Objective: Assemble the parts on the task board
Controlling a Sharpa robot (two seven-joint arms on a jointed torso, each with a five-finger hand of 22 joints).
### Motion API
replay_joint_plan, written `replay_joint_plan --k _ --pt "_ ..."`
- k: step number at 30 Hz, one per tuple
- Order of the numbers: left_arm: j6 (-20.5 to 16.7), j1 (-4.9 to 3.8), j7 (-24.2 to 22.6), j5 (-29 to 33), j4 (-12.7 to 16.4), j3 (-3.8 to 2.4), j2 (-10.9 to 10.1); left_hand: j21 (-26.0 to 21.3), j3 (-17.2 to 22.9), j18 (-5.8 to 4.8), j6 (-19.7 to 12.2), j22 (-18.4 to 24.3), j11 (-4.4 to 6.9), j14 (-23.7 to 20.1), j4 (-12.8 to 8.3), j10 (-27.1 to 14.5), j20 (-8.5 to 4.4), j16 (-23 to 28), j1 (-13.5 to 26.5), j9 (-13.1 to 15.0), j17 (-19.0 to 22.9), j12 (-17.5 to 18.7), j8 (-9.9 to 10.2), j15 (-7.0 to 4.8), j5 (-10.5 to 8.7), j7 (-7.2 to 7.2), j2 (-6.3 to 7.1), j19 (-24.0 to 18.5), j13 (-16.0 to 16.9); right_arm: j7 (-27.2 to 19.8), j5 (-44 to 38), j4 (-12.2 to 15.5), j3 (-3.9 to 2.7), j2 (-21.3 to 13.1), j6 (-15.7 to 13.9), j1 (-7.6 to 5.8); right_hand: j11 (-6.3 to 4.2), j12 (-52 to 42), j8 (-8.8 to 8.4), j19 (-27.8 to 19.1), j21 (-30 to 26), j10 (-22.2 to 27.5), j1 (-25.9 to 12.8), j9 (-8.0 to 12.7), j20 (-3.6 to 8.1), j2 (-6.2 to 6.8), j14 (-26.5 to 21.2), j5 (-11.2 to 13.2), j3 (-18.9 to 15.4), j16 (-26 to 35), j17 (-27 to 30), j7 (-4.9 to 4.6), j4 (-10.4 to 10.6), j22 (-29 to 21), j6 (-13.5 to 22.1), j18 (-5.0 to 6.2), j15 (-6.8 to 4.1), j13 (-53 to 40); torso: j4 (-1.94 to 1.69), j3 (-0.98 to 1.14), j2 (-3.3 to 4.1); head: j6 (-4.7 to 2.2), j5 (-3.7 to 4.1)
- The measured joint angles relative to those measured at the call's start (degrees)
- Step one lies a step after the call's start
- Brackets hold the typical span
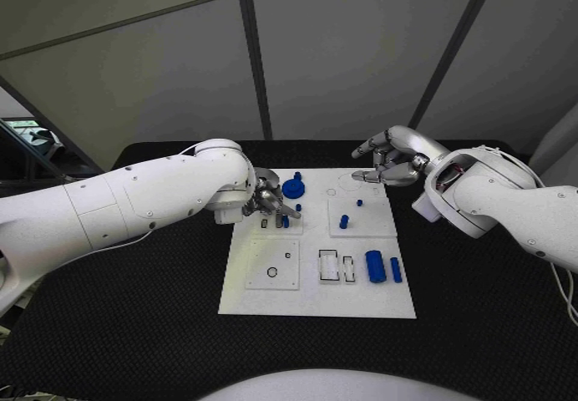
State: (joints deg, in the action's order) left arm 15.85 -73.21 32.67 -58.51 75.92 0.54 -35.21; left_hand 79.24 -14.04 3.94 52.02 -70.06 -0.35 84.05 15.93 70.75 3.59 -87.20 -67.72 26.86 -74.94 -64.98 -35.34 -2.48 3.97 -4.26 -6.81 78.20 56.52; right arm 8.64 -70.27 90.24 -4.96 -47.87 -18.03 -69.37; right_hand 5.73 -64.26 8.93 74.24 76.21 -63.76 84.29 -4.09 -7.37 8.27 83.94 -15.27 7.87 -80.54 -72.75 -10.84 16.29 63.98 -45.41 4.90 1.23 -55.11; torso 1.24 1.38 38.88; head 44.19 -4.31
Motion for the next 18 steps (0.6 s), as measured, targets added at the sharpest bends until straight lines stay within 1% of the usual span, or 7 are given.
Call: replay_joint_plan --k 5,6,10,13,14,16,18 --pt "0.4 0.0 0.0 0.0 -0.4 0.07 0.4 0.2 0.7 -0.01 -0.4 -0.2 0.0 0.0 -0.7 0.0 0.0 0.0 -0.8 0.6 0.0 0.0 -0.4 0.0 0.0 0.05 -0.78 0.0 0.0 0.1 0.0 -0.1 0.0 0.1 0.2 0.0 0.0 0.0 0.35 0.0 -0.2 0.0 0.0 0.0 0.0 0.0 0.0 0.0 0.0 0.0 0.0 0.0 0.0 -0.1 0.0 0.0 0.0 0.0 -0.02 0.0 0.0 0.06 0.03" --pt "0.4 0.0 0.0 0.0 -0.5 0.08 0.5 0.2 0.7 0.0 -0.4 -0.3 0.0 0.0 -0.7 0.0 0.0 0.0 -1.2 0.7 0.0 0.0 -0.5 0.0 0.0 -0.04 -1.16 0.0 0.0 0.1 0.0 -0.1 0.0 0.1 0.2 0.0 0.0 0.0 0.35 0.0 -0.2 0.0 0.0 0.0 0.0 0.0 0.0 -0.2 0.0 0.0 0.0 0.0 0.0 -0.1 0.0 0.0 0.0 0.0 -0.02 0.0 0.0 0.08 0.04" --pt "0.6 0.0 0.0 0.0 -0.6 0.09 0.6 0.2 1.1 0.0 -0.4 -0.4 0.0 0.0 -1.1 0.0 0.0 0.0 -1.8 0.9 0.0 0.0 -0.7 0.0 0.0 -0.04 -1.13 0.0 0.0 0.2 0.0 0.0 0.0 0.1 0.5 0.0 0.0 0.0 0.35 0.0 -0.2 0.0 0.0 0.0 0.0 0.0 0.0 -0.3 0.0 0.0 0.0 0.0 0.0 -0.1 0.0 0.0 0.0 0.0 -0.05 0.01 0.01 0.18 0.04" --pt "0.8 0.0 0.0 0.0 -0.7 0.11 0.6 0.2 1.3 0.0 -0.6 -0.4 0.0 0.0 -1.3 0.0 0.0 0.0 -1.8 1.1 0.0 0.2 -0.7 0.0 0.0 0.17 -1.13 0.0 0.0 0.3 0.0 0.0 0.0 0.1 0.8 0.0 0.0 0.0 0.39 0.0 -0.2 0.0 0.0 0.0 0.0 0.0 0.0 -0.5 0.0 0.0 0.0 0.2 0.0 -0.1 -0.2 0.0 0.0 0.0 -0.04 0.01 0.01 0.29 0.07" --pt "0.9 0.0 0.0 0.0 -0.7 0.11 0.7 0.2 1.4 0.0 -0.7 -0.4 0.0 0.0 -1.4 0.0 0.0 0.0 -2.1 1.2 0.0 0.2 -0.7 0.0 0.0 0.15 -1.44 0.0 0.0 0.3 0.0 0.1 0.0 0.1 0.9 0.0 0.0 0.0 0.61 0.0 -0.2 0.0 0.1 0.0 0.0 -0.11 0.0 -0.5 0.0 0.0 0.0 0.2 0.0 -0.1 -0.2 -0.01 0.0 0.0 -0.04 0.01 0.01 0.3 0.07" --pt "0.9 0.0 0.0 0.0 -0.7 0.11 0.7 0.2 1.6 0.0 -0.8 -0.4 0.0 0.0 -1.6 0.0 0.0 0.0 -2.3 1.2 0.0 0.2 -0.9 0.0 0.0 -0.04 -1.27 0.0 0.0 0.4 0.0 0.1 0.0 0.1 1.0 0.0 0.0 0.0 0.62 0.0 -0.2 0.0 0.2 0.0 0.0 -0.23 0.0 -0.5 0.0 0.0 0.0 0.2 0.0 -0.1 -0.2 0.0 0.0 0.0 -0.04 0.02 0.01 0.31 0.09" --pt "0.9 0.0 0.0 0.0 -0.7 0.11 0.7 0.2 1.9 0.0 -0.9 -0.4 0.0 0.0 -1.9 0.0 0.0 0.0 -2.6 1.4 0.0 0.2 -0.9 0.0 0.22 -0.04 -1.57 0.0 0.0 0.5 0.0 0.1 0.0 0.1 1.2 0.0 0.0 0.0 0.62 0.0 -0.2 0.0 0.2 0.0 0.0 -0.23 0.0 -0.8 0.0 0.0 0.0 0.2 0.0 -0.1 -0.2 0.0 0.0 0.0 -0.04 0.02 0.03 0.32 0.13"
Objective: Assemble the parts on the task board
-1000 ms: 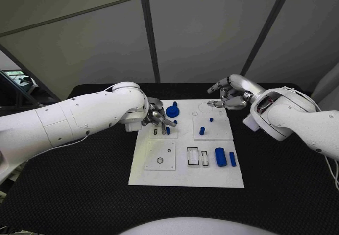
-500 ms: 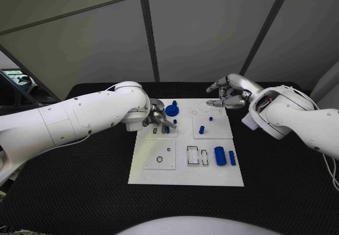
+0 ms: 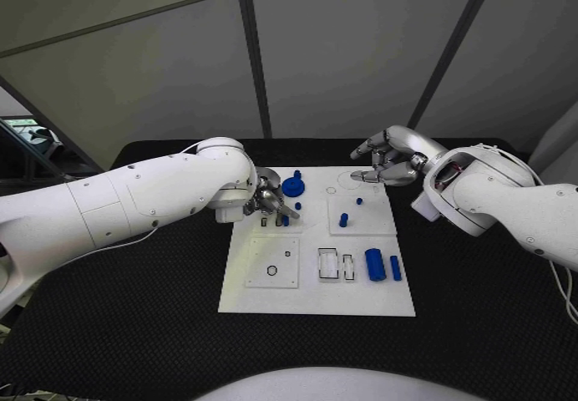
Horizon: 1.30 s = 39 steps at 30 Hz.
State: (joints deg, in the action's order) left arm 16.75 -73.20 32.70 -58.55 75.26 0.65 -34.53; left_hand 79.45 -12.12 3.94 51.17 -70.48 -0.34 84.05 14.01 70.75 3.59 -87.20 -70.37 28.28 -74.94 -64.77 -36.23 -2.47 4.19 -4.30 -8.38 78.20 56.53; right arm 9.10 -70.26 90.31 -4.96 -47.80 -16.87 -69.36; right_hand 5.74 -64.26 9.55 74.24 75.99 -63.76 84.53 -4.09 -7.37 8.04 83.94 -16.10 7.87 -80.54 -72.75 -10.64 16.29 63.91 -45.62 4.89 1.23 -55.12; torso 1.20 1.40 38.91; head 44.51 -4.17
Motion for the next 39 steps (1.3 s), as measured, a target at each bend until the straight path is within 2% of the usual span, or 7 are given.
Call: replay_joint_plan --k 15,23,27,30,32,35,39 --pt "0.0 -0.02 0.0 0.0 0.0 0.0 0.1 0.2 6.3 0.0 -1.2 -0.6 0.61 -0.1 -3.6 -0.6 -0.02 0.0 -5.3 1.1 0.0 0.3 -0.7 -0.7 0.28 0.89 -1.36 0.0 0.2 0.3 0.0 -0.2 0.0 0.3 0.7 0.0 0.0 0.0 0.22 0.0 0.0 0.0 0.0 0.0 0.0 0.0 0.0 -0.5 0.0 0.0 0.0 0.0 0.0 0.0 0.0 0.0 0.0 0.1 -0.03 -0.02 0.02 0.19 0.05" --pt "-0.1 -0.17 -0.3 0.1 0.1 -0.11 0.1 0.2 14.2 0.0 -1.8 -0.9 0.85 -0.2 -5.4 -1.1 -0.45 0.0 -7.8 1.2 0.0 1.3 -0.2 -1.0 0.4 0.95 0.25 0.0 -0.3 0.4 0.0 -0.5 0.01 0.5 1.1 0.01 0.0 0.0 0.59 0.0 0.0 0.0 0.1 0.0 0.0 -0.13 0.0 -1.1 0.2 0.0 0.0 0.0 -0.2 -0.1 0.0 0.0 0.0 0.1 -0.03 -0.01 0.03 0.43 -0.01" --pt "-0.4 -0.17 -0.3 0.4 0.1 -0.08 0.0 0.2 19.1 -0.01 -2.1 -1.1 0.91 -0.2 -1.8 -1.4 -0.63 0.0 -8.4 1.6 0.0 2.1 0.1 -1.0 2.03 0.82 2.85 -0.2 -0.7 0.5 0.0 -0.7 0.01 0.6 1.2 0.01 0.0 0.0 0.59 0.0 -0.2 0.0 0.2 0.0 0.0 -0.23 0.0 -1.4 0.2 0.0 0.0 0.0 -0.2 -0.1 0.0 -0.01 0.0 0.1 -0.05 0.0 0.03 0.49 -0.02" --pt "-0.8 -0.04 -0.4 1.1 0.2 0.0 -0.4 0.2 32.9 -0.01 -2.4 -1.4 0.82 -0.2 -1.8 -1.3 -0.63 0.0 -3.1 3.3 0.0 2.3 -1.0 -1.0 2.71 0.5 8.48 -0.2 -0.9 0.5 0.0 -0.8 0.01 0.6 1.3 0.01 0.0 0.0 0.59 0.0 -0.2 0.0 0.2 0.0 0.0 -0.23 0.0 -1.4 0.2 0.0 0.0 0.0 -0.2 -0.1 0.0 0.0 0.0 0.1 -0.08 0.0 0.01 0.54 -0.02" --pt "-1.3 0.01 -0.4 1.8 0.4 0.03 -0.8 0.2 39.5 -0.01 -2.5 -1.4 0.75 -0.2 -2.3 -0.9 -0.62 0.0 -0.4 4.3 0.0 2.5 -2.1 -1.0 2.71 0.41 11.19 -0.2 -1.2 0.6 0.0 -0.9 0.01 0.7 1.4 0.01 0.0 0.0 0.59 0.0 -0.2 0.0 0.2 0.0 0.0 -0.23 0.0 -1.4 0.2 0.0 0.0 0.0 -0.2 -0.1 0.0 0.0 0.0 0.1 -0.08 0.0 0.01 0.55 -0.02" --pt "-2.6 0.01 -0.5 3.4 1.2 0.03 -1.7 0.2 44.9 0.0 -3.0 -1.5 0.75 -0.2 -3.3 -0.9 -0.62 0.0 3.0 5.9 0.0 2.7 -3.5 -1.0 2.7 0.26 12.58 -0.2 -1.8 0.6 0.0 -1.1 0.01 0.7 1.5 0.01 0.0 0.0 0.59 0.0 -0.2 0.0 0.2 0.0 0.0 -0.23 0.0 -1.4 0.2 0.0 0.0 0.0 -0.2 -0.1 0.0 0.0 0.0 0.1 -0.1 0.01 -0.03 0.6 -0.04" --pt "-4.9 0.01 -0.5 5.4 2.4 0.03 -3.1 0.2 47.7 -0.01 -3.2 -1.6 0.75 -0.2 -4.7 -0.9 -0.62 0.0 5.1 6.7 0.0 2.7 -4.2 -1.0 2.68 0.3 12.72 -0.2 -2.0 0.6 0.0 -1.3 0.01 0.7 1.6 0.01 0.0 0.0 0.59 0.0 -0.2 0.0 0.2 0.0 0.0 -0.22 0.0 -1.4 0.2 0.1 0.0 0.0 -0.2 -0.1 0.0 0.0 0.0 0.1 -0.15 0.01 -0.03 0.65 -0.08"
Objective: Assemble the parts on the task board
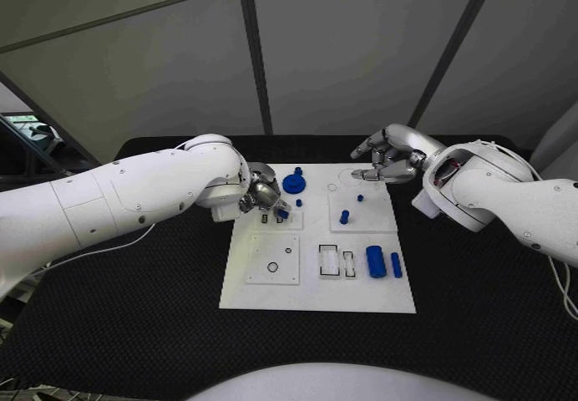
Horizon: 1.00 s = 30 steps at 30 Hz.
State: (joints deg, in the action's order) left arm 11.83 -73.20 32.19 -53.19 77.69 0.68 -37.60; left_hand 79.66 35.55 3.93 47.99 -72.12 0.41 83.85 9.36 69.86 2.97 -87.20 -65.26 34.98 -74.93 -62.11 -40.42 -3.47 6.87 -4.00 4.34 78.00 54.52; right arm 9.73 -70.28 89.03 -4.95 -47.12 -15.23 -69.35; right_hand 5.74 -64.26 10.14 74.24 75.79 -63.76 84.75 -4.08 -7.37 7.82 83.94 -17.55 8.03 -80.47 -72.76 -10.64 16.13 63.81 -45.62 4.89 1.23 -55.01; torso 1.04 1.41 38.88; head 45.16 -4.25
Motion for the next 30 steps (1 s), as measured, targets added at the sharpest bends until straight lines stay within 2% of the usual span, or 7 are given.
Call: replay_joint_plan --k 7,14,22,30 --pt "-4.4 0.0 0.3 2.1 2.8 0.0 -2.4 0.0 0.7 0.0 -0.2 0.1 -0.01 0.0 -0.2 0.0 0.0 0.0 0.7 0.7 0.0 0.5 -0.4 0.0 -0.04 0.2 0.04 0.0 -0.6 0.1 0.0 -0.3 0.0 -0.1 0.2 0.0 0.0 0.0 0.0 0.0 0.0 0.0 0.0 0.0 0.0 0.0 0.0 -0.2 0.0 0.1 -0.1 0.0 0.0 0.0 0.0 -0.01 0.0 -0.1 -0.07 -0.02 0.0 -0.07 -0.16" --pt "-7.4 0.23 0.8 1.7 4.8 0.04 -3.4 0.4 1.0 0.0 -0.2 -1.2 -0.02 0.0 -0.5 0.0 0.04 -0.2 1.6 1.1 0.0 0.5 -1.1 0.0 -0.04 0.2 0.41 0.5 -0.3 0.1 -0.1 -0.4 0.0 -0.2 0.3 0.0 0.0 0.0 0.0 0.0 0.0 0.0 0.0 0.0 0.0 0.0 0.0 -0.2 0.0 0.1 -0.1 0.0 0.0 0.0 0.0 -0.01 0.0 0.0 -0.29 0.01 0.06 0.12 -0.15" --pt "-10.0 1.19 1.4 -2.7 6.2 0.12 -3.4 0.9 2.4 -0.01 -0.4 -2.4 0.22 0.0 -1.0 0.4 -0.1 -1.1 2.5 1.7 0.0 0.3 -2.0 0.0 -0.1 0.41 1.31 1.1 -0.3 0.2 -0.6 -0.5 0.0 -0.2 0.3 0.0 0.0 0.0 0.0 0.0 0.0 0.0 0.0 0.0 0.0 0.0 0.0 -0.2 0.0 0.1 -0.1 0.0 0.0 0.0 0.0 0.0 0.0 0.0 -0.49 0.13 0.11 0.5 -0.53" --pt "-11.7 2.21 2.2 -6.8 6.0 0.28 -2.4 1.0 3.3 -0.01 -0.4 -2.7 0.39 0.0 -1.3 1.0 -0.3 -1.6 3.1 2.1 0.0 -0.4 -2.5 0.0 -0.12 0.41 1.47 1.3 0.0 0.1 -1.4 -0.4 0.0 -0.4 0.3 0.0 0.0 0.0 0.29 0.0 0.0 0.0 0.0 0.0 0.0 0.0 0.0 -0.8 0.0 0.1 -0.1 0.2 0.0 -0.1 -0.2 0.0 0.0 0.0 -0.82 0.28 0.25 0.56 -0.36"
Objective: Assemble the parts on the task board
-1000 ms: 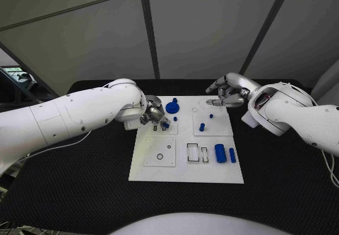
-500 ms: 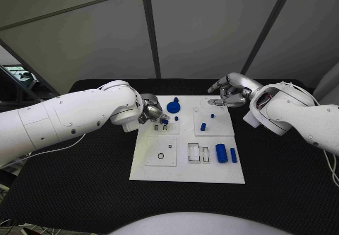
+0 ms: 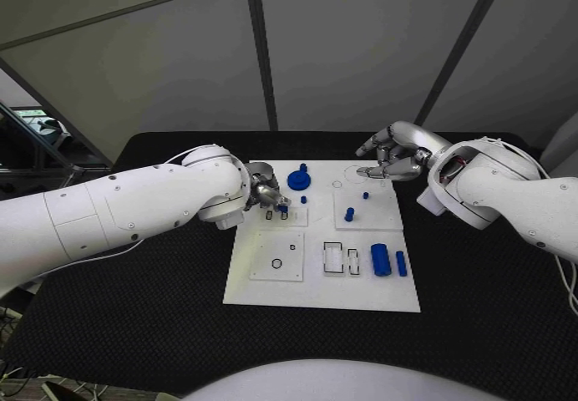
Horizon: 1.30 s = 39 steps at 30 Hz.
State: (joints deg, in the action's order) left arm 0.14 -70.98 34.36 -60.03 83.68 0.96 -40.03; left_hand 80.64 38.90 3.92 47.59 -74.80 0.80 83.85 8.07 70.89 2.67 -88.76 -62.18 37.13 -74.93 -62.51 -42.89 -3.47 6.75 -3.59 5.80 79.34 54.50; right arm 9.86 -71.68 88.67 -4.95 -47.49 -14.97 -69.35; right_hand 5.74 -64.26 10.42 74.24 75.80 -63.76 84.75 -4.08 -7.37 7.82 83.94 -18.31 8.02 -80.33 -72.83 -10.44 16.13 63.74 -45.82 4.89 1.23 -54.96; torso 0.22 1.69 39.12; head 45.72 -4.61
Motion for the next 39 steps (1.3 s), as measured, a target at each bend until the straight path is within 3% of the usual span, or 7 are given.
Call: replay_joint_plan --k 6,13,39 --pt "-0.2 0.25 0.5 -1.7 -0.2 0.16 0.4 0.1 0.6 0.0 0.0 -0.1 0.02 0.2 -0.1 0.4 -0.17 -0.2 0.2 0.3 0.0 -0.3 -0.4 -0.21 -0.14 0.0 0.23 0.2 0.3 0.0 -0.5 0.1 0.0 0.0 -0.1 0.0 -0.22 0.0 0.21 -0.2 -0.3 0.2 0.0 0.0 0.22 0.0 0.0 -0.4 0.2 0.0 0.2 0.0 0.2 -0.2 0.0 0.0 0.0 0.3 -0.02 0.04 0.03 -0.11 0.06" --pt "0.1 0.39 0.9 -4.1 -0.3 0.86 0.7 0.5 1.1 0.0 -0.1 -0.1 0.09 0.2 -0.2 0.9 -0.19 -0.2 0.5 0.7 0.0 -1.0 -0.8 -0.21 -0.16 0.11 0.52 0.6 0.8 -0.1 -0.8 0.2 0.0 0.1 -0.2 0.0 -0.21 0.0 0.21 -0.2 -0.3 0.2 -0.2 0.0 0.22 -0.24 0.0 -0.7 0.2 0.0 0.2 0.0 0.2 -0.3 0.0 0.0 0.0 0.4 -0.02 0.06 0.1 0.03 0.18" --pt "1.5 0.26 1.1 -7.1 0.2 1.13 1.1 0.8 1.7 0.01 -0.2 -0.1 0.1 0.2 -0.7 1.3 -0.19 -0.7 1.6 0.6 0.0 -1.3 -1.3 -0.21 0.09 0.21 1.13 1.0 1.2 -0.1 -1.1 0.1 0.0 0.6 -0.2 0.01 -0.41 0.0 0.67 -0.2 -0.5 0.4 -0.7 0.0 0.22 -0.69 0.0 -0.7 0.2 0.2 0.3 0.0 0.2 -0.5 0.0 0.0 0.0 0.5 -0.04 0.1 0.09 0.82 0.1"
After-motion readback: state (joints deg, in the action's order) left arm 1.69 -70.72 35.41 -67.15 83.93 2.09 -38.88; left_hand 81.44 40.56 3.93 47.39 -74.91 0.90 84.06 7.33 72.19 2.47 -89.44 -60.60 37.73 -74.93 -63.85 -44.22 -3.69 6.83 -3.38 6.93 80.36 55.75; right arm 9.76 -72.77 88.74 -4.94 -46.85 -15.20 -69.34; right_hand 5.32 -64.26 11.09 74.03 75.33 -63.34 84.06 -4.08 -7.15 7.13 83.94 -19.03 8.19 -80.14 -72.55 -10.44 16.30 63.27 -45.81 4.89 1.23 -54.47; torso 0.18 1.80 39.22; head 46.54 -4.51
